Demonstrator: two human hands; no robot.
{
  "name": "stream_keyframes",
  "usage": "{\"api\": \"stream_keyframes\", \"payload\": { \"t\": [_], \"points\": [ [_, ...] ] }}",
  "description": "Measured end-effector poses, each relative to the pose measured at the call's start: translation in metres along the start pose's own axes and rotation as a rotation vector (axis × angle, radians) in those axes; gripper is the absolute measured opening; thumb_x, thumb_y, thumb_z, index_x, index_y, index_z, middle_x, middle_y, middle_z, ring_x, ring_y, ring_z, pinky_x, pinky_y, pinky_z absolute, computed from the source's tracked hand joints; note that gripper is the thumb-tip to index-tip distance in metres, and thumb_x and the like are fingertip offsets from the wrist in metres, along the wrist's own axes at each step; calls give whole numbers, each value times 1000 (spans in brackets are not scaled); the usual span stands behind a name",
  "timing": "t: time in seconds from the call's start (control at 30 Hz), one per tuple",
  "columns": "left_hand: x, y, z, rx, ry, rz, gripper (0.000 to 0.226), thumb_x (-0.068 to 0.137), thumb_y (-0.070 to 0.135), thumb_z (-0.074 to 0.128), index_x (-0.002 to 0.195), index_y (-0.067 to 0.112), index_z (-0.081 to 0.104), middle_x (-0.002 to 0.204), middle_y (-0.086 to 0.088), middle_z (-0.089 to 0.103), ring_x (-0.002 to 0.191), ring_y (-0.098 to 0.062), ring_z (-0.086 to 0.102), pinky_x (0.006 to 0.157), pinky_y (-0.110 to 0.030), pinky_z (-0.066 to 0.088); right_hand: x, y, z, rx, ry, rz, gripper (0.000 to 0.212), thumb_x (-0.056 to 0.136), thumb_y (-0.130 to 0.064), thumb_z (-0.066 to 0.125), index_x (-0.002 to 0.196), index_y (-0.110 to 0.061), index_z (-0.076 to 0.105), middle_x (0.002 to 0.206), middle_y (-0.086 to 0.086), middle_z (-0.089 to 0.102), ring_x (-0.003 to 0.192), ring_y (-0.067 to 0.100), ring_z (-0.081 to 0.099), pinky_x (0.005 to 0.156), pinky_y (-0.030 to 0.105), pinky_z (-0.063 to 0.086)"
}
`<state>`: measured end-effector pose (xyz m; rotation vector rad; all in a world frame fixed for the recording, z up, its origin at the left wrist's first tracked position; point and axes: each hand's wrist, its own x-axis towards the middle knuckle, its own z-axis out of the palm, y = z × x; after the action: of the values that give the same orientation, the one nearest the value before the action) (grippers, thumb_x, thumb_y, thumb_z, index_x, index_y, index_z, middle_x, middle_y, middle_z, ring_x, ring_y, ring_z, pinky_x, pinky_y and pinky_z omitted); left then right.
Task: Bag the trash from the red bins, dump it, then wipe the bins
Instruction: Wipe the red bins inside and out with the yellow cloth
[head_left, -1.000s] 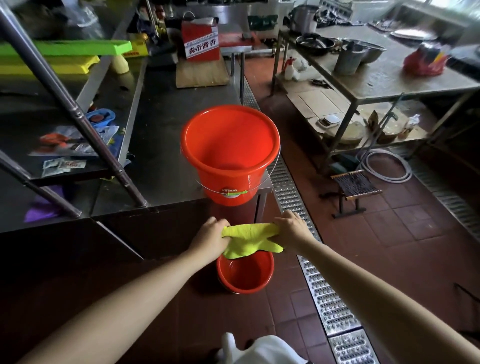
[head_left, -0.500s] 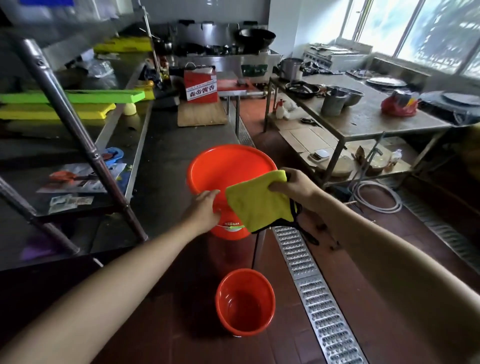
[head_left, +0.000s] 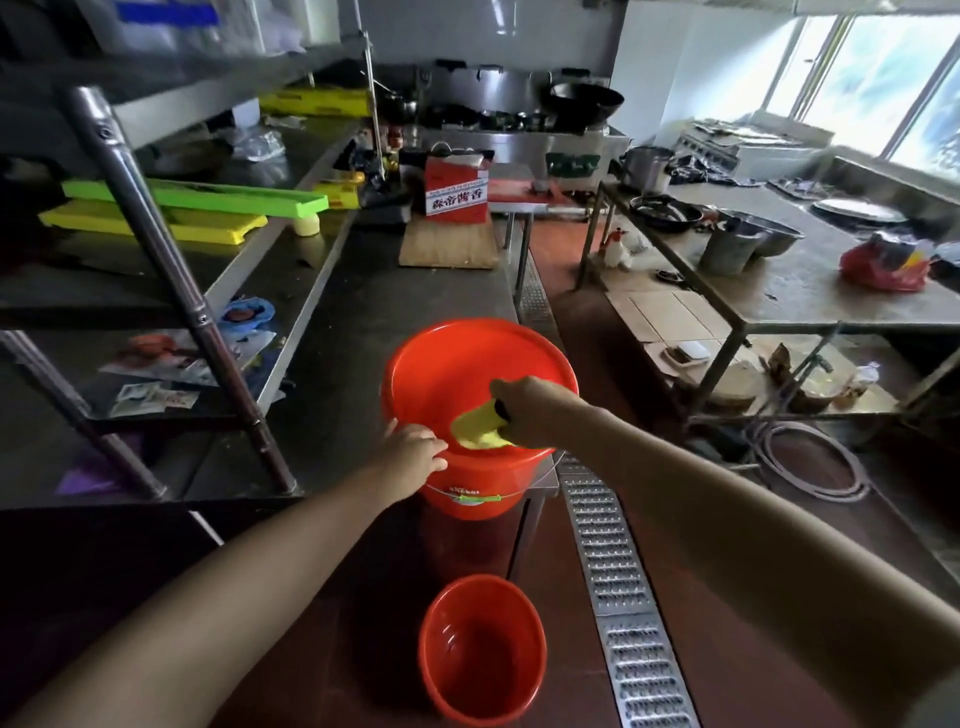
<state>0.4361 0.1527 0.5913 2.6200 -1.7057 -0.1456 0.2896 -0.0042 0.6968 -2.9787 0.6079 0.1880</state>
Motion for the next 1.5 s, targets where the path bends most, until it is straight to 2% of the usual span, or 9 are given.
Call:
{"api": "stream_keyframes", "payload": {
  "t": [0.17, 0.3, 0.5, 0.63, 0.8, 1.13, 1.3, 1.4, 1.5],
  "points": [
    [5, -1, 0, -11, 18, 0, 46, 93, 33, 60, 138, 24, 54, 139, 4, 52, 137, -16, 37, 120, -46, 15, -10, 1, 65, 58, -78, -203, 65, 81, -79, 44, 104, -22, 63, 112, 4, 65, 110, 27, 60, 94, 40, 49],
    [9, -2, 5, 0, 58, 9, 50, 93, 38, 60, 140, 22, 52, 141, 2, 51, 139, -17, 36, 120, -47, 15, 14, 19, 75, 133, -3, -192, 56, 94, -67, 47, 123, -20, 59, 128, 3, 58, 127, 28, 48, 105, 45, 39],
    [16, 1, 18, -1, 121, 50, 44, 94, 31, 58, 135, 16, 55, 139, -3, 52, 139, -21, 36, 119, -45, 15, 36, 10, 95, 57, 36, -232, 88, 79, -74, 61, 141, -16, 36, 142, 9, 39, 136, 32, 36, 115, 48, 28],
    [16, -3, 30, -49, 202, 100, 37, 94, 22, 61, 128, 6, 61, 133, -13, 57, 134, -28, 44, 118, -49, 18, 44, 9, 111, 36, -40, -223, 104, 80, -76, 59, 157, -23, 13, 154, 2, 38, 131, 31, 52, 98, 41, 45],
    [18, -13, 35, 43, 303, 245, 35, 78, 11, 79, 110, 5, 69, 110, -15, 68, 114, -33, 61, 106, -63, 36, 47, 7, 120, -84, 92, -244, 81, 80, -78, 56, 139, -24, 42, 124, 2, 64, 103, 30, 67, 77, 38, 49],
    [34, -89, 32, 32, 329, 533, 28, 89, 26, 63, 115, 16, 67, 119, -3, 68, 127, -27, 54, 113, -54, 34, 38, 49, 125, -163, 145, -357, 85, 81, -74, 57, 144, -19, 49, 114, 3, 68, 102, 30, 66, 90, 40, 51],
    [45, -120, 18, 158, 262, 521, 34, 88, 27, 70, 121, 20, 65, 131, 1, 62, 137, -25, 44, 116, -56, 26, 37, 54, 117, -251, 259, -417, 69, 74, -62, 77, 122, -14, 67, 92, 0, 70, 82, 24, 69, 78, 33, 54],
    [40, -91, 20, 170, 205, 578, 51, 92, 55, 48, 127, 19, 60, 127, 3, 63, 128, -19, 52, 114, -57, 30, 43, 36, 114, -282, 289, -387, 67, 72, -63, 78, 117, -14, 70, 90, 0, 69, 79, 24, 69, 77, 32, 54],
    [36, -52, 30, 68, 281, 504, 47, 88, 50, 62, 118, 13, 66, 110, -1, 69, 105, -20, 65, 106, -48, 42, 49, 10, 118, -214, 232, -303, 73, 81, -65, 67, 130, -12, 60, 105, 6, 69, 92, 31, 68, 87, 40, 52]
  ]
}}
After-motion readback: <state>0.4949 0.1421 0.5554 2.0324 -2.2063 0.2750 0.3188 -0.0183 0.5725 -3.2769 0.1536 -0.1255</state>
